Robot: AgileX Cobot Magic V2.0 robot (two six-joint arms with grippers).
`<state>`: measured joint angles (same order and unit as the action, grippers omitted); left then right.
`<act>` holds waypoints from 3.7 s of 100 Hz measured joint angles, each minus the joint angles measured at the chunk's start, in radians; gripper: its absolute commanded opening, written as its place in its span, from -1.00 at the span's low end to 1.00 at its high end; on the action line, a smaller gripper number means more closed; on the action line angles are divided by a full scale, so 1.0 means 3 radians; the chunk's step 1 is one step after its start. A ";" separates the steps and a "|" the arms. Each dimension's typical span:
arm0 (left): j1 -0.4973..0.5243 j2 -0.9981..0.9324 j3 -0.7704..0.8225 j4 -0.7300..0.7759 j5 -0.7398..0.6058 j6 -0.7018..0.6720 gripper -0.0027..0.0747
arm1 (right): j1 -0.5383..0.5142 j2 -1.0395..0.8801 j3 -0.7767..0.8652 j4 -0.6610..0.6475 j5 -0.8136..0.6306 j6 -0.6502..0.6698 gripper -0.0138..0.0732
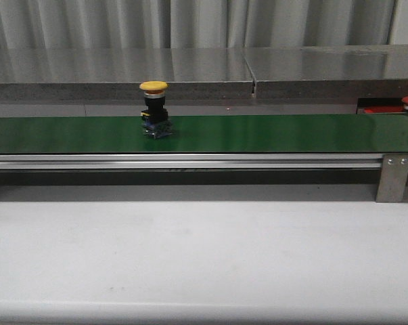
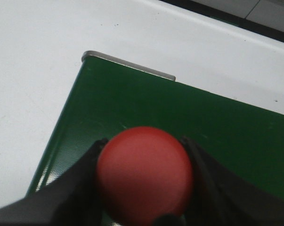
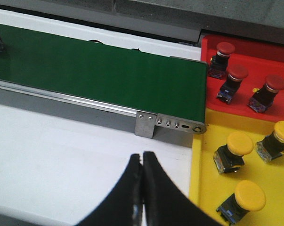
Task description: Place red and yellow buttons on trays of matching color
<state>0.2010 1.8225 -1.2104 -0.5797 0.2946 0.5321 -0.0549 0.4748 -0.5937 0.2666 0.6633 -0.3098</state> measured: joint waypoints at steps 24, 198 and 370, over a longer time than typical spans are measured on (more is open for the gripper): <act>0.0000 0.0022 0.0000 0.0013 0.0000 0.0000 0.75 | 0.0000 0.0000 0.0000 0.0000 0.0000 0.0000 -0.84; -0.0816 -0.3495 0.1838 -0.0038 0.0182 0.0200 -0.03 | 0.0000 0.0000 0.0000 0.0000 0.0000 0.0000 -0.84; -0.0816 -0.4107 0.2375 -0.0083 0.0179 0.0200 -0.98 | 0.0308 0.3130 -0.1456 0.0520 -0.0382 -0.0397 0.78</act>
<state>-0.0439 0.5904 -0.4979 -0.6045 0.3483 0.5920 0.0374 1.4136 -1.0305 0.4228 0.5488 -0.4289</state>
